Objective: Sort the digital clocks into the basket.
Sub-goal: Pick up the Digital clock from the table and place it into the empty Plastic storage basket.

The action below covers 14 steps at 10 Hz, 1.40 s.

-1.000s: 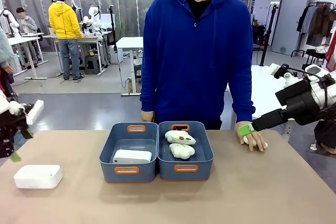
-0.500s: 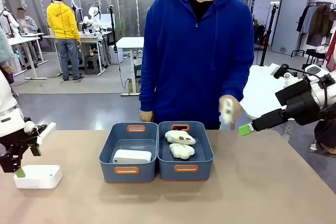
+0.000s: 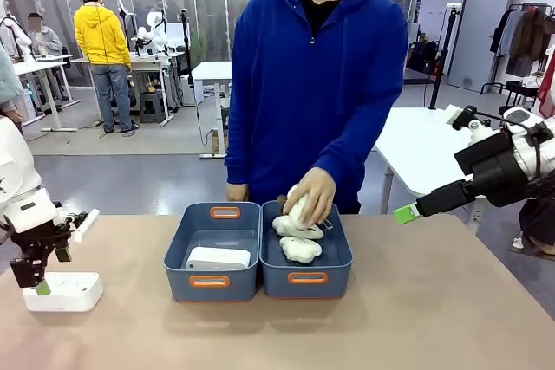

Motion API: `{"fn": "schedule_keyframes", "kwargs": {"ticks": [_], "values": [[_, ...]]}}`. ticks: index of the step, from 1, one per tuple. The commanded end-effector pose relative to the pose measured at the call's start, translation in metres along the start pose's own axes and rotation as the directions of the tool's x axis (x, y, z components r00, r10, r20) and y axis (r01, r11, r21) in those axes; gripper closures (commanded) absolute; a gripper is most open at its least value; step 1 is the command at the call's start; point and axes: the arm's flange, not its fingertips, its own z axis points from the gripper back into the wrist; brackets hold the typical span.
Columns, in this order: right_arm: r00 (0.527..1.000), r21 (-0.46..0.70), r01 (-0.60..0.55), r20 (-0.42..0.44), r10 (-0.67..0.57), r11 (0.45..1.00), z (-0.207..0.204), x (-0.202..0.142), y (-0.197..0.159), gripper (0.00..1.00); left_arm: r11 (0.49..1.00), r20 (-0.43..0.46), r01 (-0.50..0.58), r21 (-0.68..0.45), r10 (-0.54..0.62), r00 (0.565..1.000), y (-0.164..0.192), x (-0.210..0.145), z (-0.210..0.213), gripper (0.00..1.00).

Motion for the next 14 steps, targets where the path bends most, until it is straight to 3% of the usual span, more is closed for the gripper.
{"fn": "schedule_keyframes", "kwargs": {"ticks": [1,5,9,13,14], "values": [[1.000,-0.006,-0.001,0.002,0.001,1.000,-0.001,-0.001,-0.001,0.00,1.000,0.015,-0.010,0.027,0.010,1.000,0.009,0.001,-0.005,0.00],[1.000,-0.006,-0.001,0.002,0.001,1.000,-0.001,-0.001,-0.001,0.00,0.999,0.029,-0.028,-0.036,0.029,0.999,0.010,0.008,-0.030,0.00],[1.000,-0.006,-0.001,0.002,0.001,1.000,-0.001,-0.001,-0.001,0.00,0.995,-0.023,-0.046,-0.087,0.044,0.999,0.010,0.015,-0.055,0.00],[1.000,-0.006,-0.001,0.002,0.001,1.000,-0.001,-0.001,-0.001,0.00,0.997,-0.033,-0.031,-0.076,0.029,0.999,0.008,0.011,-0.052,0.40],[1.000,-0.006,-0.001,0.002,0.001,1.000,-0.001,-0.001,-0.001,0.00,0.995,-0.012,-0.040,-0.096,0.039,0.999,0.007,0.011,-0.050,0.35]]}}
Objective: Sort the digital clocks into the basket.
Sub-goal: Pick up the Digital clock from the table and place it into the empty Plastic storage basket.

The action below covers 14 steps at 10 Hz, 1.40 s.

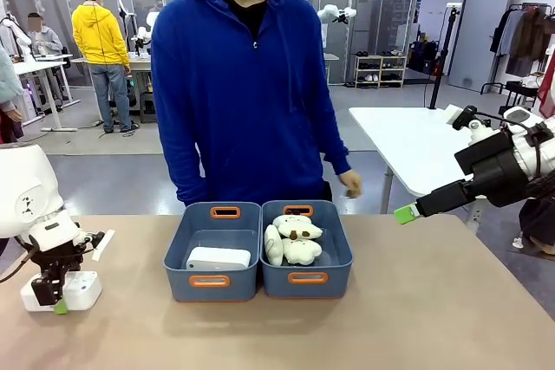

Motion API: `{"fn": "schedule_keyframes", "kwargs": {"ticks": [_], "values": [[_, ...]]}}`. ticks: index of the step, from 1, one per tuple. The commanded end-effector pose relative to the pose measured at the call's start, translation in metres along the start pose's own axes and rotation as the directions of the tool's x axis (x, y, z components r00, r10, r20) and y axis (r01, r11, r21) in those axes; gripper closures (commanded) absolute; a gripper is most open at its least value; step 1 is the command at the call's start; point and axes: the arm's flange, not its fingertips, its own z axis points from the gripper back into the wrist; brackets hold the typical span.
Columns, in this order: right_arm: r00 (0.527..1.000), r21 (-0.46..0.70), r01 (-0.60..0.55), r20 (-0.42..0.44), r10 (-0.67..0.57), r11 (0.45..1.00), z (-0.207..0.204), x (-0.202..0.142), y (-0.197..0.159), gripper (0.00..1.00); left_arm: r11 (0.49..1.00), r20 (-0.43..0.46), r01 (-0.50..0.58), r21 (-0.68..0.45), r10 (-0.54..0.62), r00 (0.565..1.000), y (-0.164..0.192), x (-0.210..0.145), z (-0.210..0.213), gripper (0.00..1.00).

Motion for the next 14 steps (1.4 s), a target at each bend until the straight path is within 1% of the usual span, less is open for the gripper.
{"fn": "schedule_keyframes", "kwargs": {"ticks": [1,2,4,5,6,8,9,10,11,13,14], "values": [[1.000,-0.006,-0.001,0.002,0.001,1.000,-0.001,-0.001,-0.001,0.00,0.999,0.069,-0.043,-0.012,0.044,0.997,-0.001,-0.005,0.013,0.59],[1.000,-0.006,-0.001,0.002,0.001,1.000,-0.001,-0.001,-0.001,0.00,0.993,0.123,-0.114,0.004,0.113,0.986,-0.005,-0.014,0.035,0.55],[1.000,-0.006,-0.001,0.002,0.001,1.000,-0.001,-0.001,-0.001,0.00,0.978,0.140,-0.193,0.074,0.182,0.973,-0.023,-0.023,0.098,0.55],[1.000,-0.006,-0.001,0.002,0.001,1.000,-0.001,-0.001,-0.001,0.00,0.975,0.172,-0.201,0.093,0.183,0.968,-0.030,-0.016,0.126,0.55],[1.000,-0.006,-0.001,0.002,0.001,1.000,-0.001,-0.001,-0.001,0.00,0.972,0.187,-0.211,0.100,0.190,0.964,-0.036,0.000,0.152,0.55],[1.000,-0.006,-0.001,0.002,0.001,1.000,-0.001,-0.001,-0.001,0.00,0.970,0.245,-0.177,0.164,0.134,0.960,-0.033,0.041,0.193,0.55],[1.000,-0.006,-0.001,0.002,0.001,1.000,-0.001,-0.001,-0.001,0.00,0.963,0.261,-0.166,0.213,0.108,0.959,-0.027,0.067,0.211,0.55],[1.000,-0.006,-0.001,0.002,0.001,1.000,-0.001,-0.001,-0.001,0.00,0.962,0.258,-0.127,0.242,0.062,0.964,-0.020,0.099,0.227,0.55],[1.000,-0.006,-0.001,0.002,0.001,1.000,-0.001,-0.001,-0.001,0.00,0.958,0.234,-0.098,0.270,0.034,0.972,-0.010,0.127,0.236,0.55],[1.000,-0.006,-0.001,0.002,0.001,1.000,-0.001,-0.001,-0.001,0.00,0.953,0.245,-0.098,0.286,0.026,0.969,0.004,0.184,0.242,0.55],[1.000,-0.006,-0.001,0.002,0.001,1.000,-0.001,-0.001,-0.001,0.00,0.948,0.235,-0.075,0.308,0.001,0.972,0.009,0.216,0.237,0.55]]}}
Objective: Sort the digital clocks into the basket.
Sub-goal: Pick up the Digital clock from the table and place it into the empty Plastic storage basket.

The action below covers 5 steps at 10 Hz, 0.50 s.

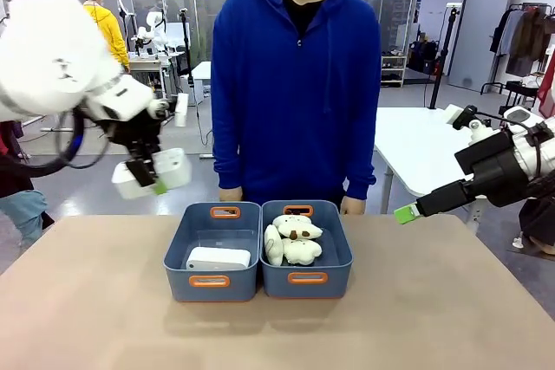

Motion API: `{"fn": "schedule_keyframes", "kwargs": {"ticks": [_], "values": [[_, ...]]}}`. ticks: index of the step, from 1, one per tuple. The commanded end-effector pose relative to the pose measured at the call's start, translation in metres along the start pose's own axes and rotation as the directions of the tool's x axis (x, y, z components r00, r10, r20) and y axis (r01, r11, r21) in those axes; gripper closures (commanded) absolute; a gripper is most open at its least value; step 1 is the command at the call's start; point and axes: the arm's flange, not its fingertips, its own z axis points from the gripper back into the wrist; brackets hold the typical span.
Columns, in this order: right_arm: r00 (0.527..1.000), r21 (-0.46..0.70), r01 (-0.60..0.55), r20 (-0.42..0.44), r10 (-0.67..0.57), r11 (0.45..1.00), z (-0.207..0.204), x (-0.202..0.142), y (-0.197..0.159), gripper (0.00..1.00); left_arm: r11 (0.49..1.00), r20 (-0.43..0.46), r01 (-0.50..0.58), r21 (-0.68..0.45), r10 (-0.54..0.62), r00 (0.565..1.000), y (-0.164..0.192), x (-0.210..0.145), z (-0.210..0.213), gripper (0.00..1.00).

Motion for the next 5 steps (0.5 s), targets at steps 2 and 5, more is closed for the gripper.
{"fn": "schedule_keyframes", "kwargs": {"ticks": [2,5], "values": [[1.000,-0.007,-0.002,0.000,0.002,1.000,-0.001,-0.001,0.000,0.00,1.000,-0.017,0.023,0.004,-0.023,1.000,0.023,0.048,-0.047,0.55],[1.000,-0.007,-0.002,0.000,0.002,1.000,-0.001,-0.001,0.000,0.00,0.998,-0.029,0.050,-0.029,-0.051,0.998,0.042,0.060,-0.119,0.55]]}}
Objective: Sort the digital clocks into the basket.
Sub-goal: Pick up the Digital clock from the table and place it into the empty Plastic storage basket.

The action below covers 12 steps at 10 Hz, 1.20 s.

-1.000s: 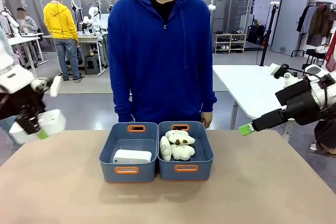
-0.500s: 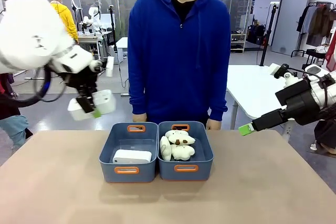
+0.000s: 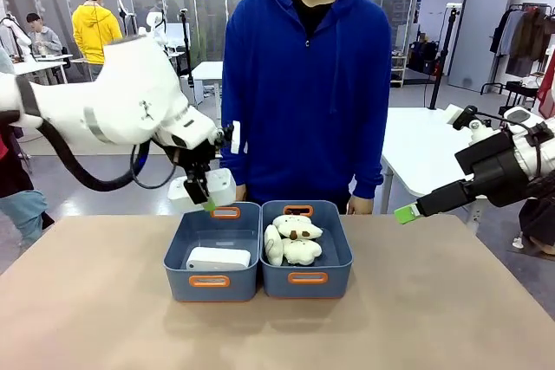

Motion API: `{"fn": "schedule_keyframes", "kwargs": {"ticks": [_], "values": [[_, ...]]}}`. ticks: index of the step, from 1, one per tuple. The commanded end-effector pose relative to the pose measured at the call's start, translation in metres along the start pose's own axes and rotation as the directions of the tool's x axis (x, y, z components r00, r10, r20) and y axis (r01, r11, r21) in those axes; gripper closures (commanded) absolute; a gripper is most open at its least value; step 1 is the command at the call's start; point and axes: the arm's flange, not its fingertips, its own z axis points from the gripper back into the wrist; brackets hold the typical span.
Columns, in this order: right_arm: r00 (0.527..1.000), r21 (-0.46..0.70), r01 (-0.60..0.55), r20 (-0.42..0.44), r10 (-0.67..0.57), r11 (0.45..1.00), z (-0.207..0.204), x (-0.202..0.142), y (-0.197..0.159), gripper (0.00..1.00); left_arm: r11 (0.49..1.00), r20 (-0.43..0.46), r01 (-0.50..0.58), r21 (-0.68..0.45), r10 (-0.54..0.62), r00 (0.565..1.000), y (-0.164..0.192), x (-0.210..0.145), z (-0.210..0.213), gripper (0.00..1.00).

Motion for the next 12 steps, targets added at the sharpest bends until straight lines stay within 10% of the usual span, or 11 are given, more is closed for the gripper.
{"fn": "schedule_keyframes", "kwargs": {"ticks": [1,9,10,12], "values": [[1.000,-0.008,-0.002,0.000,0.002,1.000,-0.001,-0.001,0.000,0.00,0.999,-0.029,0.028,0.019,-0.027,0.999,0.018,0.006,-0.028,0.55],[1.000,-0.008,-0.002,0.000,0.002,1.000,-0.001,-0.001,0.000,0.00,0.998,-0.006,-0.035,-0.061,0.034,0.999,0.012,-0.017,-0.117,0.55],[1.000,-0.008,-0.002,0.000,0.002,1.000,-0.001,-0.001,0.000,0.00,0.998,-0.002,-0.030,-0.058,0.030,1.000,0.010,-0.017,-0.115,0.15],[1.000,-0.008,-0.002,0.000,0.002,1.000,-0.001,-0.001,0.000,0.00,0.997,-0.016,-0.034,-0.068,0.033,0.999,0.007,-0.018,-0.111,0.04]]}}
